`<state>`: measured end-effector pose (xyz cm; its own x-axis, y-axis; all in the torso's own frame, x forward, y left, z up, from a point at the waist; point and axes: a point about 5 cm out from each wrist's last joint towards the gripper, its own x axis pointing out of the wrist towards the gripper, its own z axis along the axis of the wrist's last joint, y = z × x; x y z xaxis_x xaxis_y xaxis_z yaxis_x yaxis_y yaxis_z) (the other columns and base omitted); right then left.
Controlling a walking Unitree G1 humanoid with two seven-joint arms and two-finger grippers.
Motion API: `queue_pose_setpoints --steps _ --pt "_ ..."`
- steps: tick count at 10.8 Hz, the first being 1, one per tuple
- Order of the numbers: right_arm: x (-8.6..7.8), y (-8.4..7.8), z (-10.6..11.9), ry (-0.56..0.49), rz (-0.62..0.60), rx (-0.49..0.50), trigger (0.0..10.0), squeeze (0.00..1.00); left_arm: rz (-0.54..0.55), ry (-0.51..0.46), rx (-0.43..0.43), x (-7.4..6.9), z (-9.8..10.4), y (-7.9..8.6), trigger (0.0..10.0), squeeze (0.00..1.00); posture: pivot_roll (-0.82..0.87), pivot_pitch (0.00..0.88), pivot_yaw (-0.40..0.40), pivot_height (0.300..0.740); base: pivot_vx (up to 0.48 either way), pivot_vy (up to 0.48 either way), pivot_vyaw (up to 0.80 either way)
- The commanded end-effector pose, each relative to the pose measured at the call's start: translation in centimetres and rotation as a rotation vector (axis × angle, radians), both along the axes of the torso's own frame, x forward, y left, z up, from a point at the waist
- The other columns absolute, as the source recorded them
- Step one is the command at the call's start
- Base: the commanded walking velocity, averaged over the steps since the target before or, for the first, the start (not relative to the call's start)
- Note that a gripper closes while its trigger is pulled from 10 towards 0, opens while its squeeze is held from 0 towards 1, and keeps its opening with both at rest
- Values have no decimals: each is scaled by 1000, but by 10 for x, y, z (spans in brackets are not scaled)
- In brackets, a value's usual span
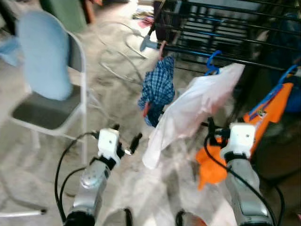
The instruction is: Hang hanger
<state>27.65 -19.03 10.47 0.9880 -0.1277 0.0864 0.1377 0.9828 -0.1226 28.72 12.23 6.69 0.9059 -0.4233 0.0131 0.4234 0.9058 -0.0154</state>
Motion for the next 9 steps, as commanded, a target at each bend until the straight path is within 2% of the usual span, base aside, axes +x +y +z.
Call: queue_pose_setpoints --steps 1,2,4,6,7,9 --pt "-5 -2 -1 -8 -42 10 10000 0 -26 19 16 4 -1 -4 10000 0 -223 175 64 740 0 0 0" --pt "-8 -2 -3 -7 -78 10 10000 0 -58 24 27 7 0 -6 10000 0 -240 178 97 740 0 0 0" --pt "-15 -8 -4 -9 -174 40 10000 0 -124 14 43 11 7 -15 10000 0 -218 179 114 740 0 0 0" --pt "-12 -12 -17 46 -183 64 10000 0 -102 22 14 12 7 -18 10000 0 -207 185 108 740 0 0 -669" --pt "-10 -14 -10 19 -187 51 10000 0 -85 37 0 12 3 -19 10000 0 -228 163 110 740 0 0 -800" --pt "-8 -27 -4 -7 -224 42 10000 0 -144 19 -35 14 10 -38 10000 0 -244 154 114 740 0 0 0"
